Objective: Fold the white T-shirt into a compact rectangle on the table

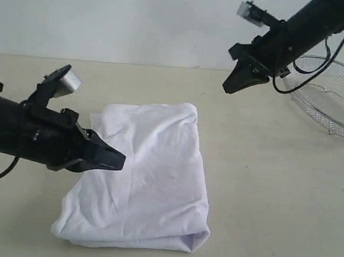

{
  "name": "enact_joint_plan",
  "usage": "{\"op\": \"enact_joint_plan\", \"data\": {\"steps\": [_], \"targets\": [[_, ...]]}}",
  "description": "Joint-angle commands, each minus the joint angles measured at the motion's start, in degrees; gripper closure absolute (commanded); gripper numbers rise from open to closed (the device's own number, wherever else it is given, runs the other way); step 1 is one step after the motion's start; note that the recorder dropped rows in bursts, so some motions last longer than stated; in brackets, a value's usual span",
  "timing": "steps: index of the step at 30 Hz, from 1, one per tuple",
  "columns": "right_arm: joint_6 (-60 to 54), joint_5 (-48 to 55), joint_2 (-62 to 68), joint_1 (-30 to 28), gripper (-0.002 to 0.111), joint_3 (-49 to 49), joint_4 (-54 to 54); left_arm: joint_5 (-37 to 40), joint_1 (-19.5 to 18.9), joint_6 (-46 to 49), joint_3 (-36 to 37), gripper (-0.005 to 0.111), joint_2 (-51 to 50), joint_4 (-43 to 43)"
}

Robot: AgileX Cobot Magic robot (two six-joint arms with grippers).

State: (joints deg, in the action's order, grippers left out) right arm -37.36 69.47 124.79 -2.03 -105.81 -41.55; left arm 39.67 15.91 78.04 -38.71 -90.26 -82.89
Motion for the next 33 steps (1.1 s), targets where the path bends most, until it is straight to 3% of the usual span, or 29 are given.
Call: {"op": "enact_joint_plan", "data": {"steps": [1,7,9,14,16,24,26,28,31,33], "targets": [[-9.8,0.5,-0.2,-4.6,0.108,5.5,-16.0,-7.0,0.0,-1.1,0.0,0.102,2.6,1.9],[-11.0,0.5,2.0,-3.6,0.104,9.3,-14.3,-16.2,-0.1,-0.9,0.0,0.102,2.4,1.7],[-11.2,0.3,3.5,-2.5,0.093,9.3,-14.5,-17.7,-0.2,-0.9,0.0,0.102,2.4,1.7],[-11.2,-1.6,8.3,0.8,0.049,9.3,-14.4,-19.3,-1.6,-2.5,0.0,0.102,2.4,1.7],[-11.1,-3.1,9.9,2.0,0.038,9.3,-14.2,-18.9,-2.5,-2.7,0.0,0.102,2.4,1.7],[-8.4,-12.3,13.4,5.9,0.034,9.3,-14.3,-17.0,-3.6,-2.7,0.0,0.102,2.4,1.7],[-6.1,-14.5,13.8,6.7,0.035,9.3,-14.3,-17.0,-3.6,-2.7,0.0,0.102,2.4,1.7],[-5.1,-15.4,14.3,7.9,0.044,9.3,-14.2,-17.0,-3.6,-2.7,0.0,0.102,2.4,1.7],[-5.0,-17.7,15.3,9.1,0.077,9.2,-13.8,-17.0,-3.6,-2.7,0.0,0.102,2.4,1.7],[-5.0,-19.5,15.5,9.6,0.109,9.1,-13.8,-17.0,-3.9,-2.7,0.0,0.102,2.6,1.7]]}}
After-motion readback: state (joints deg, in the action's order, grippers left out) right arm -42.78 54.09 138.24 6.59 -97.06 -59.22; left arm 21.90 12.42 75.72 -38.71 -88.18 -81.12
